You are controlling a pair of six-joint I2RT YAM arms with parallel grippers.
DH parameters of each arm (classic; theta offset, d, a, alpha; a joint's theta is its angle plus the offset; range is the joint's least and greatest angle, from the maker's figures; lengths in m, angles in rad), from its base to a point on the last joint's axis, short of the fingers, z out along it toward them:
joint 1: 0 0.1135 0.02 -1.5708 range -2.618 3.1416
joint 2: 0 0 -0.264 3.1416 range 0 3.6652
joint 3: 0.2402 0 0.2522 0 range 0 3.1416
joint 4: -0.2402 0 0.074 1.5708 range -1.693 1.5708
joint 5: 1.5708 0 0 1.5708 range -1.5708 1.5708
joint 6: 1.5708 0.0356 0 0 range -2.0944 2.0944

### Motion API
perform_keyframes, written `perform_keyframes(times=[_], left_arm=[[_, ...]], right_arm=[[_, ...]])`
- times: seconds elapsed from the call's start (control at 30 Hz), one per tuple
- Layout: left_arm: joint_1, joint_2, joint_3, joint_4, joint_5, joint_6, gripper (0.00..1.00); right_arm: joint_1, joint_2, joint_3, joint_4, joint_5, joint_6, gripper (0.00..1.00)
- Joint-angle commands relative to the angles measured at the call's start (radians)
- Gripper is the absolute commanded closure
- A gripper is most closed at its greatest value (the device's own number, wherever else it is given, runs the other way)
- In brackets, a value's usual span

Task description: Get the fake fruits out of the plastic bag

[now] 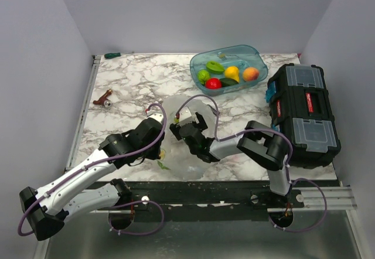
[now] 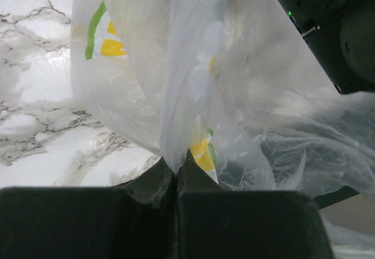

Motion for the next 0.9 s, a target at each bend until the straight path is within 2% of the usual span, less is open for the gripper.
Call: perform_keyframes(times=[0.0,0.23,0.37,0.47,0.53,0.87], left_arm=[[-0.004,0.000,-0.006,0.003,0.023,0.011,1.00],[-0.004,-0.007,-0.006,0.003,0.024,0.011,1.00],[-0.004,-0.010,-0.008,0.003,0.025,0.011,1.00],[-0.004,-0.014,-0.008,0.004,0.024,0.011,1.00],[-0.004,-0.015,-0.009,0.004,0.023,0.011,1.00],[-0.004,-0.015,-0.009,0.006,0.023,0.011,1.00]], right_arm=[[-0.046,0.056,0.055,0.048,-0.090,0.094,0.00],[-0.107,0.126,0.142,-0.001,-0.162,0.204,0.02],[-0.119,0.163,0.181,-0.012,-0.189,0.217,0.24],[-0.122,0.180,0.208,-0.024,-0.208,0.215,0.31],[-0.122,0.179,0.222,-0.040,-0.219,0.215,0.41],[-0.122,0.087,0.195,-0.072,-0.268,0.195,0.64]])
